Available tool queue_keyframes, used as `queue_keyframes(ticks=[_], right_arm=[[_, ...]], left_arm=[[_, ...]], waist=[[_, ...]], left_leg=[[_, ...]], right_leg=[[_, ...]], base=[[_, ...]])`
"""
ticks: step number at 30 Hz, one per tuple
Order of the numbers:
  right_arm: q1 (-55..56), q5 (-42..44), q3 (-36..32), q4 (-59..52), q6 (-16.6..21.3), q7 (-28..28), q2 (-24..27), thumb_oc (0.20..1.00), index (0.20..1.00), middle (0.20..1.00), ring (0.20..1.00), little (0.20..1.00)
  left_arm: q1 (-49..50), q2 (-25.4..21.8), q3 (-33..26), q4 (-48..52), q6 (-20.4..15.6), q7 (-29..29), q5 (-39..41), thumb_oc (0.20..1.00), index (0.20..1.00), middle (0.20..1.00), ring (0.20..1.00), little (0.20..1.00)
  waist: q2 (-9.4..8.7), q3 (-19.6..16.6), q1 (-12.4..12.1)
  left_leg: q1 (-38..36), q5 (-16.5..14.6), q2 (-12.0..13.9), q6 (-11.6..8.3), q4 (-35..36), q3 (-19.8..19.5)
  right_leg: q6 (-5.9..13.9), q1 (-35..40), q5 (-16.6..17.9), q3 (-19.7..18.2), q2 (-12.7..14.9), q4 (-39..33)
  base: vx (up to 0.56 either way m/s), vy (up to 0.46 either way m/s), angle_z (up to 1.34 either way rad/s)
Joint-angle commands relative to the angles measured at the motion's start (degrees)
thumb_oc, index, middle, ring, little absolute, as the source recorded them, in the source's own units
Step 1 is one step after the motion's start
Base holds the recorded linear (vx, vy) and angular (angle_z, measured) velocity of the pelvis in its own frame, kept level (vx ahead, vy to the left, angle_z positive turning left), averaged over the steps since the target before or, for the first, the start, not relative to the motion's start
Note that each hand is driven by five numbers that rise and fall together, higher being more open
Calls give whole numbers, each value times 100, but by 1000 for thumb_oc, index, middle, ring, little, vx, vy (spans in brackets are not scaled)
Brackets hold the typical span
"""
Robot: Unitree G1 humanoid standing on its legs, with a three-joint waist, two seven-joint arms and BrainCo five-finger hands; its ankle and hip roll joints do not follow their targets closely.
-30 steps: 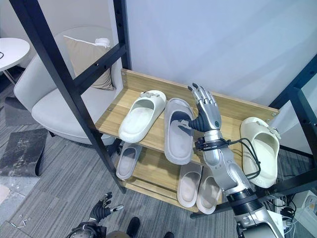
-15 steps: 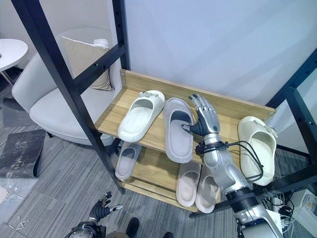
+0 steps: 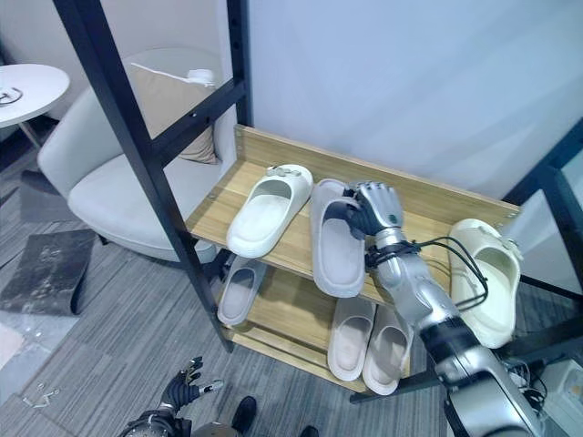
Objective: Arrange the slippers neatly on the shoe rack.
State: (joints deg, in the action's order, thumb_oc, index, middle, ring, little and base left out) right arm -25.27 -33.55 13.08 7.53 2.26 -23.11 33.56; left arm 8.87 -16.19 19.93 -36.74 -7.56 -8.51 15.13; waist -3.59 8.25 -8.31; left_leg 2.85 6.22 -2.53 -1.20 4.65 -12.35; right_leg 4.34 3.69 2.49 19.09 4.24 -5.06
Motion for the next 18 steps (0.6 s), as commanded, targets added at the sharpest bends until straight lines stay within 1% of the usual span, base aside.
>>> queue_keyframes(ticks=[1,2,3,4,5,6,8,9,10,11,13,14,15,16,17,18], right_arm=[[138,401,-1136,-1638,330,-717,171,200,200,200,200,200],[150,400,-1145,-1650,327,-711,169,200,200,200,200,200],[214,559,-1439,-2325,587,-891,37,200,200,200,200,200],[234,562,-1450,-2348,586,-879,32,200,200,200,200,200],[218,1102,-1630,-2859,912,-933,-158,200,200,200,200,200],[268,1458,-1652,-2994,1069,-878,-281,200,200,200,200,200],[220,2563,-1500,-3210,1475,-695,-673,200,200,200,200,200],[220,3232,-1356,-3354,1713,-504,-905,200,200,200,200,200],[237,4044,-1080,-3510,1910,-139,-1137,200,200,200,200,200],[290,4428,-860,-3599,1972,32,-1207,200,200,200,200,200],[433,5667,-92,-3813,1964,740,-1512,200,200,200,200,200],[467,5980,127,-3903,1934,941,-1542,200,200,200,200,200],[469,5990,128,-3903,1934,950,-1540,200,200,200,200,200],[544,6576,546,-3949,1862,1304,-1692,200,200,200,200,200],[534,6746,1178,-3934,1747,1601,-1813,200,200,200,200,200],[531,6742,1184,-3932,1747,1599,-1815,200,200,200,200,200]], left_arm=[[-266,53,-108,-61,-189,-91,134,1000,1000,1000,1000,1000],[-265,50,-103,-61,-189,-91,134,1000,1000,1000,1000,1000],[-230,93,-134,-86,-163,-119,73,1000,1000,1000,1000,1000],[-227,94,-133,-90,-164,-120,70,1000,1000,1000,1000,1000],[-174,133,-135,-45,-148,-132,56,1000,1000,1000,1000,1000],[-145,146,-125,-21,-144,-147,74,1000,1000,1000,1000,1000],[-123,156,-89,-11,-99,-157,108,1000,1000,1000,1000,1000],[-125,175,-74,-27,-71,-187,160,1000,1000,1000,1000,1000],[-123,165,-75,20,-39,-198,223,1000,1000,1000,1000,1000],[-113,157,-90,63,-21,-210,253,1000,1000,1000,1000,1000],[-87,163,-122,34,20,-252,318,1000,1000,1000,1000,1000],[-87,188,-129,-16,22,-268,328,1000,1000,1000,1000,1000],[-85,192,-132,-18,20,-268,327,1000,1000,1000,1000,1000],[-106,217,-134,-113,27,-282,355,1000,1000,1000,1000,1000],[-145,224,-110,-112,12,-342,397,1000,1000,1000,1000,1000],[-146,227,-114,-114,11,-342,397,1000,1000,1000,1000,1000]], waist=[[-62,-75,-33],[-64,-77,-38],[-31,-95,35],[-32,-99,32],[10,-119,111],[14,-131,120],[50,-138,149],[64,-138,163],[83,-116,172],[97,-129,184],[131,-111,175],[132,-127,190],[134,-132,196],[146,-122,195],[159,-103,159],[159,-107,166]], left_leg=[[-500,-683,12,-22,-16,-42],[-500,-683,12,-22,-16,-42],[-512,-676,15,-12,-15,-6],[-514,-679,17,-12,-15,-4],[-527,-677,15,-3,-12,40],[-535,-677,18,0,-12,59],[-547,-673,18,8,-8,94],[-555,-669,20,11,-9,112],[-551,-631,9,15,-20,138],[-571,-653,23,8,-5,152],[-602,-662,42,-10,-4,187],[-575,-634,32,-9,1,184],[-572,-635,32,-9,1,182],[-573,-632,33,-16,0,181],[-567,-620,30,-27,-2,174],[-561,-619,30,-27,-2,171]], right_leg=[[269,225,-362,-53,191,38],[269,225,-362,-53,191,38],[268,227,-361,-89,201,50],[267,229,-363,-91,200,49],[265,225,-357,-136,207,54],[262,226,-357,-151,207,56],[256,216,-349,-178,209,53],[251,210,-344,-199,214,55],[246,198,-308,-218,229,69],[243,206,-329,-223,222,68],[226,211,-337,-254,215,96],[227,183,-320,-242,227,98],[227,181,-322,-240,227,99],[219,174,-319,-234,227,108],[203,168,-304,-234,229,109],[203,164,-304,-231,229,109]], base=[[-10,9,8],[0,0,0],[-9,-3,-11],[-30,-5,-11],[-22,-3,-4],[-36,-1,-2],[-37,1,-4],[-75,8,-8],[-42,4,-17],[-50,2,-29],[-29,-10,-22],[0,0,0],[-34,2,3],[-52,-7,1],[-52,-7,3],[-72,-17,2]])
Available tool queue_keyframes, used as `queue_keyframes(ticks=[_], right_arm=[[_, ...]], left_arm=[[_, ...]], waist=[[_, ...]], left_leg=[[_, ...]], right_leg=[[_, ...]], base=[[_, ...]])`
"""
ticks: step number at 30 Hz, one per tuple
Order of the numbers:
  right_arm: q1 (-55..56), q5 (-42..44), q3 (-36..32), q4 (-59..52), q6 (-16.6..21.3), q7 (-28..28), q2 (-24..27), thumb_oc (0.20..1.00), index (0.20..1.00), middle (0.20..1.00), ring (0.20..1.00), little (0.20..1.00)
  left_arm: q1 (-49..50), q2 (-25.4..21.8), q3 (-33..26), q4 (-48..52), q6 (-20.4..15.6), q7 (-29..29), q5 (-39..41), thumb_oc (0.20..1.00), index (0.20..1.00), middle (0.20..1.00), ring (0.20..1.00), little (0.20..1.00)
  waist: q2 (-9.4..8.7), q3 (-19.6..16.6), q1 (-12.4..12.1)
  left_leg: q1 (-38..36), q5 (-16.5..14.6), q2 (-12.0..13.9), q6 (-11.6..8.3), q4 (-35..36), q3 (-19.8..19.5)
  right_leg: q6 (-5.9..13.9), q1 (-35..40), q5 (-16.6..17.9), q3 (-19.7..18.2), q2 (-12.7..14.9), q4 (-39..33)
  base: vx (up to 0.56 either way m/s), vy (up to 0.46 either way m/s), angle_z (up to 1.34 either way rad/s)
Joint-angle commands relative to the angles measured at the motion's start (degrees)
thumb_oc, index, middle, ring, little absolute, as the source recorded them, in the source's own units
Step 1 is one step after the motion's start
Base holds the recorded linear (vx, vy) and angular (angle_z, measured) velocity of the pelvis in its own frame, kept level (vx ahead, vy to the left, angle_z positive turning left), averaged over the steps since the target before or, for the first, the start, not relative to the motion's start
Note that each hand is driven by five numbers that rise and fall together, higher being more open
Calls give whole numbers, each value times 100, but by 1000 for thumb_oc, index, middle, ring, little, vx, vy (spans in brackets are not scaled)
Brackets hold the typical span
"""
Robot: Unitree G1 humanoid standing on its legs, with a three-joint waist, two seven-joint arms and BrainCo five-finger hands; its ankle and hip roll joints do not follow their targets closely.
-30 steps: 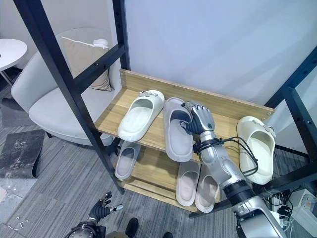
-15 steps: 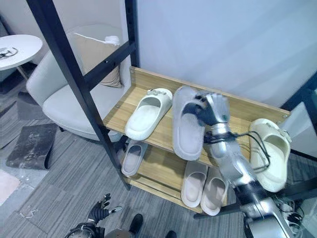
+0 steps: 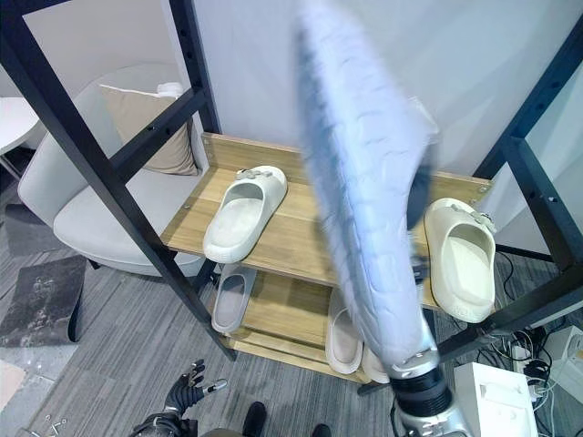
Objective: Arrange the slippers neatly on the shoe rack.
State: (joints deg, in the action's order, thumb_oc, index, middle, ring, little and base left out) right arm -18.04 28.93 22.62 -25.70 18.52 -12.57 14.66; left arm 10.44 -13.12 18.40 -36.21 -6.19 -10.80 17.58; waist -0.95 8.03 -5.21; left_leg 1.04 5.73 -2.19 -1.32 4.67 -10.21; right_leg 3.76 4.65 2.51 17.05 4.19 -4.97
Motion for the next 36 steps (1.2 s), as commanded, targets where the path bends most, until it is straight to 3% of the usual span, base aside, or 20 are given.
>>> queue_keyframes(ticks=[1,5,6,8,10,12,13,14,15,18,21,22,24,26,28,30,36], right_arm=[[-245,563,858,-502,-167,962,-22,200,200,200,200,200],[-261,376,1581,4,-473,1417,-106,200,200,200,200,200],[-340,-169,1827,279,-527,1519,-20,200,200,200,200,200],[-335,-449,1994,555,-578,1608,-38,200,200,200,200,200],[-181,-1736,2141,1149,-604,1564,142,200,200,200,200,200],[-10,-1977,2238,1392,-631,1602,112,200,200,200,200,200],[176,-2929,2298,1843,-647,1447,225,200,200,200,200,200],[179,-2946,2306,1858,-638,1437,217,200,200,200,200,200],[370,-3876,2264,2309,-618,1169,364,200,200,200,200,200],[468,-4623,2155,2805,-646,801,463,200,200,200,200,200],[333,-5806,1713,3541,-806,-251,745,200,200,200,200,200],[313,-5822,1710,3573,-794,-279,737,200,200,200,200,200],[-345,-6209,1311,3996,-1017,-1092,828,200,200,200,200,200],[-598,-6243,1230,4232,-1084,-1293,766,200,200,200,200,200],[-1245,-6446,903,4737,-1411,-1896,801,200,200,200,200,200],[-1445,-6451,818,4831,-1466,-1980,876,200,200,200,200,200],[-2985,-6544,860,6057,-1860,-2715,1461,200,200,200,200,200]], left_arm=[[-382,-82,12,-246,-206,-109,153,1000,1000,1000,1000,1000],[-445,-53,-13,-344,-311,-146,93,1000,1000,1000,1000,1000],[-500,-40,-20,-464,-367,-176,55,1000,1000,1000,1000,1000],[-539,-28,-41,-520,-402,-175,38,1000,1000,1000,1000,1000],[-586,9,-71,-617,-482,-240,-2,1000,1000,1000,1000,1000],[-585,33,-100,-665,-513,-266,30,1000,1000,1000,1000,1000],[-577,96,-94,-734,-558,-301,28,1000,1000,1000,1000,1000],[-574,99,-93,-738,-562,-302,27,1000,1000,1000,1000,1000],[-546,145,-105,-826,-617,-367,63,1000,1000,1000,1000,1000],[-566,183,-71,-875,-661,-421,122,1000,1000,1000,1000,1000],[-720,147,97,-712,-824,-633,267,1000,1000,1000,1000,1000],[-739,150,103,-712,-822,-637,270,1000,1000,1000,1000,1000],[-891,-12,342,-186,-1059,-747,511,1000,1000,1000,1000,1000],[-939,-61,429,-1,-1091,-740,610,1000,1000,1000,1000,1000],[-985,-139,668,302,-1136,-663,723,1000,1000,1000,1000,1000],[-993,-154,709,346,-1120,-632,731,1000,1000,1000,1000,1000],[-1173,-310,983,417,-1200,-550,788,1000,1000,1000,1000,1000]], waist=[[-97,-58,-216],[-102,-20,-281],[-116,24,-343],[-119,50,-359],[-118,136,-376],[-117,172,-381],[-111,241,-377],[-109,238,-375],[-108,320,-358],[-102,428,-349],[16,1000,-340],[19,1006,-341],[181,1561,-303],[219,1560,-341],[322,1489,-443],[348,1449,-479],[438,1544,-649]], left_leg=[[-351,-545,-6,-42,-10,-78],[-317,-520,-11,-72,-9,-130],[-283,-502,-5,-89,-12,-148],[-272,-496,-5,-97,-13,-163],[-243,-486,-12,-105,-15,-187],[-234,-480,-6,-109,-18,-201],[-210,-476,-9,-108,-22,-216],[-212,-476,-9,-108,-22,-217],[-179,-468,-18,-109,-39,-244],[-107,-465,-32,-112,-98,-290],[358,-491,-153,-79,-563,-405],[400,-508,-163,-77,-614,-409],[1181,-575,-264,16,-1330,-332],[1533,-651,-316,36,-1639,-260],[2084,-800,-414,71,-2069,-263],[2237,-823,-436,73,-2176,-281],[2982,-862,-494,21,-2592,-287]], right_leg=[[244,67,-299,7,227,83],[230,68,-272,70,227,45],[226,53,-274,97,226,36],[224,46,-272,112,222,34],[224,28,-273,123,215,28],[224,16,-274,128,211,29],[229,0,-280,145,205,29],[229,1,-280,146,205,29],[235,-31,-295,153,200,42],[236,-87,-328,185,205,105],[190,-541,-415,234,296,546],[191,-578,-434,236,308,593],[141,-1423,-421,124,508,1309],[122,-1786,-464,47,580,1600],[99,-2357,-602,-49,689,2089],[96,-2509,-655,-69,710,2217],[82,-3352,-799,-152,836,2813]], base=[[-36,-14,2],[-46,-12,6],[-66,-9,6],[-46,-2,4],[-54,1,11],[-36,-4,14],[-23,3,7],[-56,4,5],[-42,1,0],[-76,-7,1],[-242,-4,4],[-280,28,13],[-439,77,21],[-242,89,4],[-82,72,-3],[-31,34,5],[-69,42,13]])
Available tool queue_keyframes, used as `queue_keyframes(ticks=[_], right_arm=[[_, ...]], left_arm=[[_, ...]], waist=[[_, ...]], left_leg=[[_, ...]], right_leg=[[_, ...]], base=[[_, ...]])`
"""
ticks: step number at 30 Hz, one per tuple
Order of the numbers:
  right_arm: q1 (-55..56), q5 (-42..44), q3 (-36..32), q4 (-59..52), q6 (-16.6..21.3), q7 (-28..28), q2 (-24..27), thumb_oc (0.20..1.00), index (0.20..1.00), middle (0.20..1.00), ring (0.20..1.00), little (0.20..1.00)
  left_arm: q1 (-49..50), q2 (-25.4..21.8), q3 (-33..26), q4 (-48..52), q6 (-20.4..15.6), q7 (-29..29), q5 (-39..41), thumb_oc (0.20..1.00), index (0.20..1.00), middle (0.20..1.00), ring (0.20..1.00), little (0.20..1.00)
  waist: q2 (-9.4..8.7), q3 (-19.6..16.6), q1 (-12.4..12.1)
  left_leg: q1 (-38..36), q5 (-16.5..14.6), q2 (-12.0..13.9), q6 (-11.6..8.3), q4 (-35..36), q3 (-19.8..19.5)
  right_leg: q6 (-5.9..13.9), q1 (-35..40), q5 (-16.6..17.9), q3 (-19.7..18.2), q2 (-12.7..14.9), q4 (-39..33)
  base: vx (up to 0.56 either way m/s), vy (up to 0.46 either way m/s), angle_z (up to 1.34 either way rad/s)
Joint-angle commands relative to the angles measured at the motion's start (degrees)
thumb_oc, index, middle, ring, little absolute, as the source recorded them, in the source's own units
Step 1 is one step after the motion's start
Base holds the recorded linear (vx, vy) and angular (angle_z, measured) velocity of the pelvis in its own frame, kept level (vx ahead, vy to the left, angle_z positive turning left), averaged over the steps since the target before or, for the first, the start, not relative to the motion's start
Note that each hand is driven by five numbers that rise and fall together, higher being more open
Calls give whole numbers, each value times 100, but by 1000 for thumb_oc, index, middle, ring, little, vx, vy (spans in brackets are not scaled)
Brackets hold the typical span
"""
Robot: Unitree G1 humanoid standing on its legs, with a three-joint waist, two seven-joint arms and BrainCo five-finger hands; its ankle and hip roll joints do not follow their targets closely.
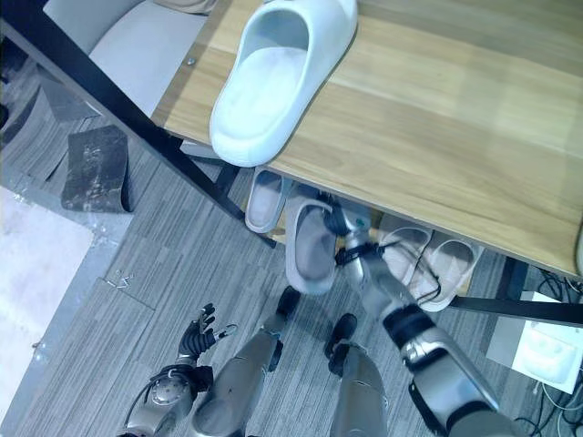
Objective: Arrange the slippers neatly on the shoe rack.
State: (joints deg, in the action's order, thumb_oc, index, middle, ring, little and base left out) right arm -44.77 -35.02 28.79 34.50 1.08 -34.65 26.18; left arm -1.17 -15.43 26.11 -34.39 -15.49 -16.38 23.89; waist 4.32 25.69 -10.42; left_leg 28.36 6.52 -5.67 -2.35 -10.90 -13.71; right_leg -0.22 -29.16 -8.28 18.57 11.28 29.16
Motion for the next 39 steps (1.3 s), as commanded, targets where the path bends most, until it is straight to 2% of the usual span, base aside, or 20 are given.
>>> queue_keyframes(ticks=[1,4,5,10,15,16,17,24,31,32,34,36,37,38,39], right_arm=[[-541,-166,322,259,-158,-582,371,200,200,200,200,200],[-977,-113,451,769,-235,-710,497,200,200,200,200,200],[-1290,2,559,1198,-273,-758,516,200,200,200,200,200],[-1780,310,724,2074,-274,-848,428,200,200,200,200,200],[-2038,499,729,2727,-325,-923,162,200,200,200,200,200],[-2042,500,731,2732,-323,-925,158,677,677,677,677,677],[-2107,554,743,2855,-374,-913,95,1000,1000,1000,1000,1000],[-2114,798,535,2748,-395,-914,-175,1000,1000,1000,1000,1000],[-2081,798,436,2446,-450,-883,-224,1000,1000,1000,1000,1000],[-2086,840,380,2422,-449,-920,-187,1000,1000,1000,1000,1000],[-2050,960,266,2359,-443,-975,-169,1000,1000,1000,1000,1000],[-1885,1197,23,2085,-352,-1060,-195,1000,1000,1000,1000,1000],[-1522,1613,-390,1500,-175,-1176,-347,1000,1000,1000,1000,1000],[-1522,1613,-390,1499,-176,-1176,-347,1000,1000,1000,1000,1000],[-880,2128,-818,787,112,-1173,-606,1000,1000,1000,1000,1000]], left_arm=[[-74,-111,227,246,-293,-18,171,1000,1000,1000,1000,1000],[-158,-129,296,252,-334,-14,211,1000,1000,1000,1000,1000],[-231,-143,339,254,-351,-54,224,1000,1000,1000,1000,1000],[-383,-174,392,232,-374,-97,309,1000,1000,1000,1000,1000],[-478,-176,469,138,-378,-63,337,1000,1000,1000,1000,1000],[-478,-178,467,139,-378,-63,337,1000,1000,1000,1000,1000],[-533,-167,490,151,-374,-68,345,1000,1000,1000,1000,1000],[-630,-137,481,94,-350,-77,371,1000,1000,1000,1000,1000],[-626,-111,434,-30,-313,-73,402,1000,1000,1000,1000,1000],[-652,-115,442,-37,-302,-75,396,1000,1000,1000,1000,1000],[-679,-118,446,-55,-289,-104,365,1000,1000,1000,1000,1000],[-677,-96,420,-50,-255,-130,367,1000,1000,1000,1000,1000],[-652,-57,362,-77,-210,-166,343,1000,1000,1000,1000,1000],[-652,-57,362,-77,-210,-166,343,1000,1000,1000,1000,1000],[-612,42,312,-172,-137,-207,309,1000,1000,1000,1000,1000]], waist=[[-94,-187,-140],[-109,-190,-187],[-111,-180,-232],[-47,-95,-316],[2,-103,-384],[2,-100,-381],[12,-94,-402],[2,-67,-360],[-126,-49,-229],[-127,-38,-198],[-126,-23,-171],[-129,-12,-119],[-151,-12,-43],[-151,-11,-43],[-194,-14,67]], left_leg=[[386,-944,-149,121,-1101,96],[715,-987,-184,128,-1333,123],[839,-1198,-192,134,-1509,119],[1247,-1250,-275,183,-1820,88],[1283,-1229,-324,183,-1757,16],[1280,-1228,-325,182,-1755,14],[1246,-1222,-333,184,-1721,3],[987,-1211,-323,169,-1544,-17],[540,-1255,-249,153,-1311,25],[579,-1087,-266,155,-1266,29],[483,-1087,-258,153,-1229,42],[369,-1080,-232,156,-1151,55],[217,-1074,-207,162,-1052,87],[216,-1074,-207,162,-1052,87],[57,-1072,-170,166,-935,126]], right_leg=[[472,-153,298,-341,122,-472],[461,-457,237,-374,162,-265],[488,-590,23,-443,142,-76],[470,-1004,-54,-441,210,262],[477,-1038,-92,-401,253,261],[477,-1035,-92,-399,253,259],[477,-1001,-92,-394,257,232],[478,-737,-73,-339,242,56],[498,-262,-13,-330,168,-268],[467,-254,156,-295,194,-355],[474,-176,170,-291,184,-395],[482,-83,193,-292,173,-457],[493,45,220,-298,152,-561],[493,46,220,-298,152,-561],[506,197,252,-320,120,-689]], base=[[-79,49,8],[-15,20,9],[18,6,10],[6,1,1],[16,5,3],[41,15,4],[33,11,1],[36,5,2],[26,3,4],[-56,29,-1],[-11,21,3],[39,8,0],[34,2,-7],[68,10,-10],[45,4,-10]])
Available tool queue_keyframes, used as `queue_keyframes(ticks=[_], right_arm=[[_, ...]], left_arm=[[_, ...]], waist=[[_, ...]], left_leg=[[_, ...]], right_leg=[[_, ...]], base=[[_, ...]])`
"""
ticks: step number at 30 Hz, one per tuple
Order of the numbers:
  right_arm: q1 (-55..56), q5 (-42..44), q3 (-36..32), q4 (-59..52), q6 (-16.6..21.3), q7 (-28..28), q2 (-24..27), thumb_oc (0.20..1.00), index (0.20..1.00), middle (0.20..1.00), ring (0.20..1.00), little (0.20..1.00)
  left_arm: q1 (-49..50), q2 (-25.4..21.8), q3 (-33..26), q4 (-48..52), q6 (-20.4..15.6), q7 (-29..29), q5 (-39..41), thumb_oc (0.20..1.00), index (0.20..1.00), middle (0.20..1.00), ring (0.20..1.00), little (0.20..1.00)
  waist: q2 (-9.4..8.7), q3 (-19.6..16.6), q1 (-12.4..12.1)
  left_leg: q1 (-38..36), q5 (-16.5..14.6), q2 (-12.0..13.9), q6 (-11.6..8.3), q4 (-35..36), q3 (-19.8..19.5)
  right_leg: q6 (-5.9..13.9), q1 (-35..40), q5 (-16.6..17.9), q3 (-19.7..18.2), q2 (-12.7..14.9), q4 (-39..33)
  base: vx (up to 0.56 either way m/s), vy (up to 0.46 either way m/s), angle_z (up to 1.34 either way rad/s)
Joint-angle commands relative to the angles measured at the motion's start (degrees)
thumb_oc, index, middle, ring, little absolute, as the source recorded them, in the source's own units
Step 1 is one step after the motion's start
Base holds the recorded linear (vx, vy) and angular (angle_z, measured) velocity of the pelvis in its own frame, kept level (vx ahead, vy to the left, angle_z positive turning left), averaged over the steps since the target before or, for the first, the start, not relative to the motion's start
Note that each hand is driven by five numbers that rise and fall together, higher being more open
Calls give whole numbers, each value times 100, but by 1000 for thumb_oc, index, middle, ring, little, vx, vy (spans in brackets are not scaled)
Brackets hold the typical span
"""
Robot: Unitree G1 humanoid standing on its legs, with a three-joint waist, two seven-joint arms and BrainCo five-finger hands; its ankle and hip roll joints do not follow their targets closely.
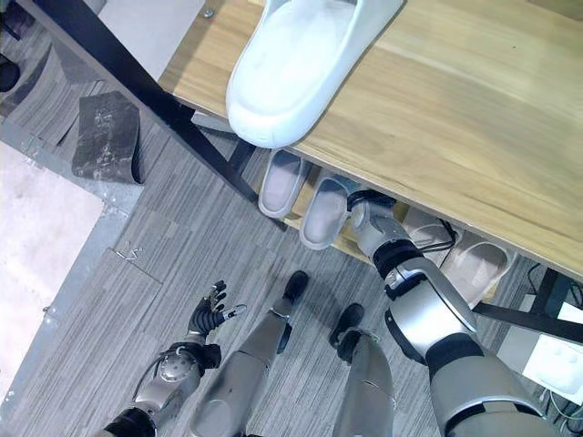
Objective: Arrange the slippers neatly on the shoe rack.
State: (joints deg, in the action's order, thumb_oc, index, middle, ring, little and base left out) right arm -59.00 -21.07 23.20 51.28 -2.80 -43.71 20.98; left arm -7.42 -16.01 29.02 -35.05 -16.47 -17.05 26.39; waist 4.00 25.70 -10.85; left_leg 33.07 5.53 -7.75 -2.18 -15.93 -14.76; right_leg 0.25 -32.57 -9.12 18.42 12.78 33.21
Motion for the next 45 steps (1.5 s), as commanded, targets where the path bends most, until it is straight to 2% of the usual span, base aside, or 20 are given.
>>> queue_keyframes(ticks=[1,2,3,4,5,6,7,8,9,15,28,29,30,31,38,39,40,41,42,45], right_arm=[[801,920,-432,-1092,606,-268,-201,1000,1000,1000,1000,1000],[802,920,-432,-1093,606,-268,-201,1000,1000,1000,1000,1000],[1331,1879,-893,-1461,1068,-166,-600,1000,1000,1000,1000,1000],[1338,1880,-895,-1465,1067,-164,-600,1000,1000,1000,1000,1000],[1723,2599,-1078,-1452,1351,-39,-872,1000,1000,1000,1000,1000],[1724,2600,-1077,-1452,1352,-38,-871,1000,1000,1000,1000,1000],[1888,3308,-1190,-1225,1585,293,-1097,1000,1000,1000,1000,1000],[1883,3314,-1191,-1218,1590,298,-1096,1000,1000,1000,1000,1000],[1851,4068,-1292,-977,1740,562,-1290,1000,1000,1000,1000,1000],[1345,5219,-1386,-96,1815,1070,-1460,1000,1000,1000,1000,1000],[584,6566,-1164,478,1844,1785,-1923,1000,1000,1000,1000,1000],[432,6725,-1151,534,1830,1836,-1989,1000,1000,1000,1000,1000],[324,6747,-1160,527,1833,1851,-1971,1000,1000,1000,1000,1000],[324,6748,-1157,532,1830,1852,-1976,1000,1000,1000,1000,1000],[-403,6882,-1641,973,1905,1709,-1414,1000,1000,1000,1000,1000],[-461,6936,-1693,1052,1932,1712,-1339,1000,1000,1000,1000,1000],[-467,6942,-1693,1067,1931,1722,-1337,1000,1000,1000,1000,1000],[-524,6989,-1753,1127,1949,1710,-1210,1000,1000,1000,1000,1000],[-531,7059,-1788,1174,1955,1734,-1101,1000,1000,1000,1000,1000],[-470,7044,-1751,1161,1949,1780,-987,1000,1000,1000,1000,1000]], left_arm=[[36,132,26,-138,-13,-134,61,1000,1000,1000,1000,1000],[36,132,26,-138,-13,-134,61,1000,1000,1000,1000,1000],[56,197,23,-167,43,-175,62,1000,1000,1000,1000,1000],[61,195,26,-165,43,-175,62,1000,1000,1000,1000,1000],[39,216,74,-175,98,-192,43,1000,1000,1000,1000,1000],[40,217,75,-175,98,-193,43,1000,1000,1000,1000,1000],[35,172,87,-97,121,-170,31,1000,1000,1000,1000,1000],[36,170,87,-94,123,-170,31,1000,1000,1000,1000,1000],[47,103,102,102,148,-148,63,1000,1000,1000,1000,1000],[98,-14,143,166,181,-66,120,1000,1000,1000,1000,1000],[-121,-31,245,-23,248,24,69,1000,1000,1000,1000,1000],[-147,-34,275,-10,262,39,73,1000,1000,1000,1000,1000],[-171,-43,274,8,268,42,91,1000,1000,1000,1000,1000],[-168,-41,270,4,270,42,94,1000,1000,1000,1000,1000],[-40,-68,365,-15,234,118,100,1000,1000,1000,1000,1000],[-32,-77,393,-20,222,136,93,1000,1000,1000,1000,1000],[-32,-75,392,-25,223,136,96,1000,1000,1000,1000,1000],[-21,-90,391,-18,216,140,85,1000,1000,1000,1000,1000],[-10,-98,395,-28,225,163,71,1000,1000,1000,1000,1000],[-19,-90,373,-47,241,196,46,1000,1000,1000,1000,1000]], waist=[[-173,-13,139],[-173,-12,139],[-205,-19,215],[-205,-18,213],[-193,-15,235],[-191,-13,235],[-173,20,221],[-173,23,219],[-142,46,186],[-20,106,51],[74,239,-212],[72,238,-257],[84,276,-279],[72,252,-283],[137,286,-400],[158,304,-410],[148,282,-413],[159,291,-418],[151,239,-414],[146,222,-402]], left_leg=[[-466,-971,48,150,-399,228],[-467,-970,49,150,-399,228],[-588,-958,68,151,-296,237],[-596,-956,69,151,-291,236],[-700,-943,85,158,-206,248],[-706,-941,85,158,-202,247],[-744,-923,92,154,-181,252],[-748,-924,92,154,-180,253],[-768,-926,94,150,-190,254],[-786,-918,88,129,-180,244],[-666,-870,74,105,-181,192],[-690,-1029,94,101,-218,183],[-596,-869,69,99,-210,186],[-665,-1024,94,99,-218,186],[-618,-1032,71,101,-235,135],[-565,-870,43,102,-210,124],[-641,-1030,69,102,-215,122],[-588,-873,42,105,-194,111],[-703,-1012,63,109,-158,108],[-756,-842,45,106,-65,104]], right_leg=[[464,607,345,-295,-26,-1145],[464,608,345,-295,-27,-1145],[483,731,380,-287,-30,-1265],[483,739,381,-287,-31,-1269],[498,839,398,-267,-31,-1342],[498,845,399,-267,-31,-1346],[509,904,415,-241,-21,-1384],[508,907,415,-241,-22,-1385],[508,932,414,-239,-11,-1398],[487,911,389,-220,-29,-1383],[463,822,356,-171,-31,-1356],[490,844,195,-204,-56,-1314],[455,770,345,-169,-35,-1342],[486,819,191,-202,-60,-1305],[494,799,139,-169,-43,-1260],[466,762,300,-126,-15,-1307],[497,821,143,-161,-43,-1276],[472,799,299,-111,-8,-1326],[513,900,165,-150,-29,-1329],[495,959,344,-102,-14,-1424]], base=[[45,4,-13],[32,-13,-18],[22,-9,-17],[34,-8,-16],[12,0,-10],[2,-11,-11],[-9,-12,-12],[-16,-27,-13],[-10,-18,-8],[-2,-3,-1],[9,-20,3],[0,0,0],[81,-59,1],[0,0,0],[5,-9,6],[0,0,0],[-81,34,3],[113,-27,4],[-75,43,3],[2,14,4]])
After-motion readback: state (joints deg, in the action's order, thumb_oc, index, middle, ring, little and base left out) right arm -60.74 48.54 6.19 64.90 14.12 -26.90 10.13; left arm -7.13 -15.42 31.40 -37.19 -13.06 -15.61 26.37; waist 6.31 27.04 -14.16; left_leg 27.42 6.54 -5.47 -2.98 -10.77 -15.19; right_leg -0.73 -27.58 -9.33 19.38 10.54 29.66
